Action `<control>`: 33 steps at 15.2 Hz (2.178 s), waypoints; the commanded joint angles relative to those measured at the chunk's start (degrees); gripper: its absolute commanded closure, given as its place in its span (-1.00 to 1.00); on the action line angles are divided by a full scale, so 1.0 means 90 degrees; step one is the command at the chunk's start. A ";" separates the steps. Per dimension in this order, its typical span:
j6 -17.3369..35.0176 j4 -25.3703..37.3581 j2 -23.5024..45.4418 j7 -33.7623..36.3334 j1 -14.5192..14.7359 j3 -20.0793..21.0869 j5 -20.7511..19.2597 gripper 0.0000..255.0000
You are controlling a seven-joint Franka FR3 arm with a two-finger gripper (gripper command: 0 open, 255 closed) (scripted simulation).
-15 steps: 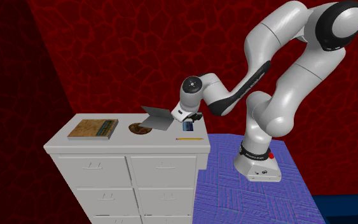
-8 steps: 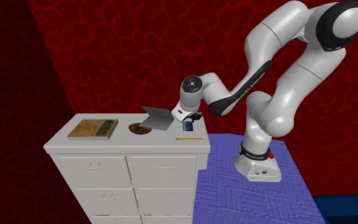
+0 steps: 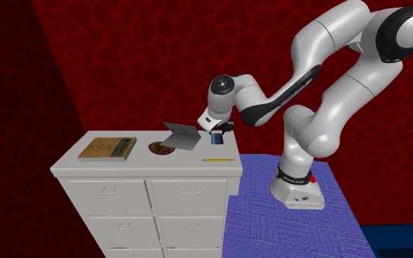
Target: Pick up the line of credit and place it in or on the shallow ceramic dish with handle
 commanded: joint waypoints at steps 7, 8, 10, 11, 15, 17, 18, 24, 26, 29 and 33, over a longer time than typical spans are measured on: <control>-0.0749 0.0359 -0.0513 -0.0537 0.0135 0.0074 0.0396 1.00; -0.0836 0.0411 -0.0562 -0.0595 0.0148 0.0084 0.0436 1.00; -0.1008 0.0519 -0.0652 -0.0709 0.0172 0.0107 0.0512 1.00; -0.1093 0.0576 -0.0694 -0.0764 0.0183 0.0118 0.0548 1.00; -0.1269 0.0964 -0.0488 -0.0839 0.0245 0.0183 0.0672 1.00; -0.1165 0.1404 0.0111 -0.0705 0.0301 0.0243 0.0725 1.00; -0.1127 0.1629 0.0399 -0.0649 0.0326 0.0272 0.0752 1.00; -0.1080 0.3074 0.1993 -0.0452 0.0448 0.0427 0.0921 1.00; -0.1123 0.3593 0.2490 -0.0430 0.0480 0.0472 0.0978 1.00; -0.1235 0.4411 0.3220 -0.0429 0.0527 0.0531 0.1062 1.00; -0.1438 0.5454 0.4074 -0.0476 0.0581 0.0590 0.1159 1.00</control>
